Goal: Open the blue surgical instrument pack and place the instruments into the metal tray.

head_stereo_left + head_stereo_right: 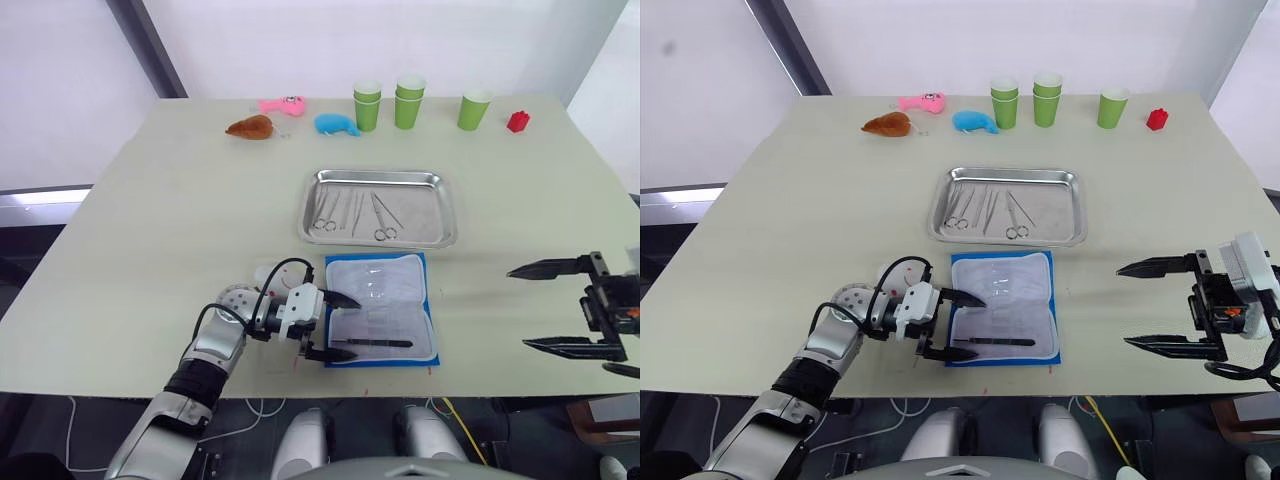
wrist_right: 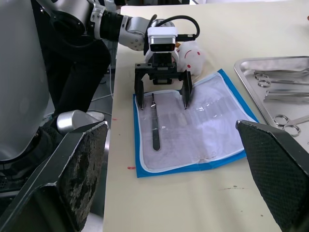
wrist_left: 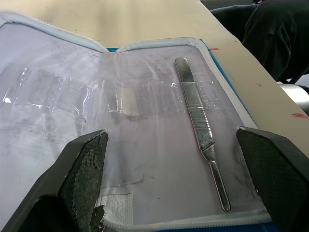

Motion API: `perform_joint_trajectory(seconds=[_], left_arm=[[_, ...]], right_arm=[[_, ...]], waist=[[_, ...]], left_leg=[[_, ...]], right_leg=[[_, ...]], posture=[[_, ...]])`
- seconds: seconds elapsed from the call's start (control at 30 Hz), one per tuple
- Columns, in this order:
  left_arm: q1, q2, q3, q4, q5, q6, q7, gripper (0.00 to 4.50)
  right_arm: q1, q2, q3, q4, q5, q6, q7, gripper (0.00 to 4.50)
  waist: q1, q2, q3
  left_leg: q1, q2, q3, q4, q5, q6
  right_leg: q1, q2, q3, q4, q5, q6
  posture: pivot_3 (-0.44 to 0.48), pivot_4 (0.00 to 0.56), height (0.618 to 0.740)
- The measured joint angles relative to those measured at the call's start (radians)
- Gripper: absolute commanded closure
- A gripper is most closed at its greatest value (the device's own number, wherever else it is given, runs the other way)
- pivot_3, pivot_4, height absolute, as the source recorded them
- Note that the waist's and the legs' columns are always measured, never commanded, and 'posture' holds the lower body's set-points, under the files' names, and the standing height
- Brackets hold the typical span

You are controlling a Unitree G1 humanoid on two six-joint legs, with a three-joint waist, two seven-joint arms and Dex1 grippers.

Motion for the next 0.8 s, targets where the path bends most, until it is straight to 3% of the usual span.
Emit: perform_joint_trajectory(seconds=[0.23, 0.8], left_arm=[[0.000, 0.001, 0.000, -0.001, -0.001, 0.000, -0.002, 0.00], [0.010, 0.016, 0.000, -0.035, -0.001, 0.018, -0.003, 0.00]], right_arm=[[-0.069, 0.139, 0.166, -0.001, -0.152, -0.075, -0.150, 0.05], [-0.156, 0.295, 0.565, 0.081, -0.519, -0.185, -0.356, 0.05]], waist=[[0.000, 0.000, 0.000], [-0.001, -0.001, 0.000]], left_leg=[[0.000, 0.000, 0.000, 0.000, 0.000, 0.000], [0.000, 0.000, 0.000, 0.000, 0.000, 0.000]], right_leg=[[0.000, 0.000, 0.000, 0.000, 0.000, 0.000], [0.000, 0.001, 0.000, 0.000, 0.000, 0.000]], posture=[[0.000, 0.150, 0.739], [0.000, 0.150, 0.739]])
